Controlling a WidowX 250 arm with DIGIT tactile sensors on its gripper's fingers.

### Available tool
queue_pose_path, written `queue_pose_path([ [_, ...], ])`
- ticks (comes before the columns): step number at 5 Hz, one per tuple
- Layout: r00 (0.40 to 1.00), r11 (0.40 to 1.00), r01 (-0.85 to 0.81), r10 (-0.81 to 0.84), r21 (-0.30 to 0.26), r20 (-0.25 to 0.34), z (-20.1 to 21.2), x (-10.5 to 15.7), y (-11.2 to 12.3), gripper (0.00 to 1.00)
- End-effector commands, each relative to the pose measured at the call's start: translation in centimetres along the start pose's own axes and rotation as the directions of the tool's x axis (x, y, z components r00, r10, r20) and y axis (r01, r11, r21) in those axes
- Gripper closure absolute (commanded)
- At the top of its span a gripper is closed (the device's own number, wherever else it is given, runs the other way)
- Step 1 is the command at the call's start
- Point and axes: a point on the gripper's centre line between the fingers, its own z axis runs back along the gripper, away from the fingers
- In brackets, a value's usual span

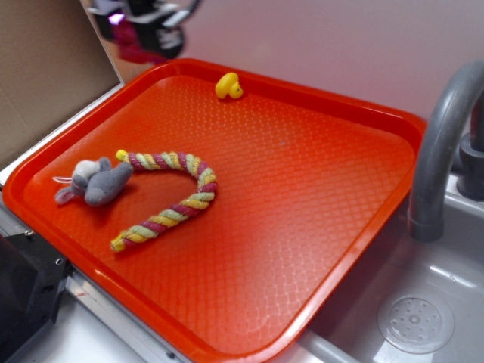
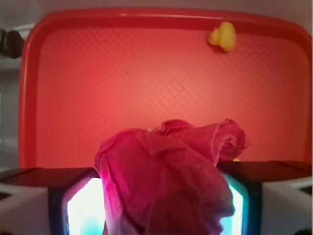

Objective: Grab the red paper.

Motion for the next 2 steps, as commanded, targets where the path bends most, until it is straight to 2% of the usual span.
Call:
queue_pose_path([
  [1, 0.991, 0.996, -0.09, 0.091, -0.008, 0.101, 4.2, -1.9, 4.2, 1.0],
  [2, 0.993, 0.993, -0.106, 0.102, 0.058, 0.058, 2.9, -0.8, 4.0, 1.0],
])
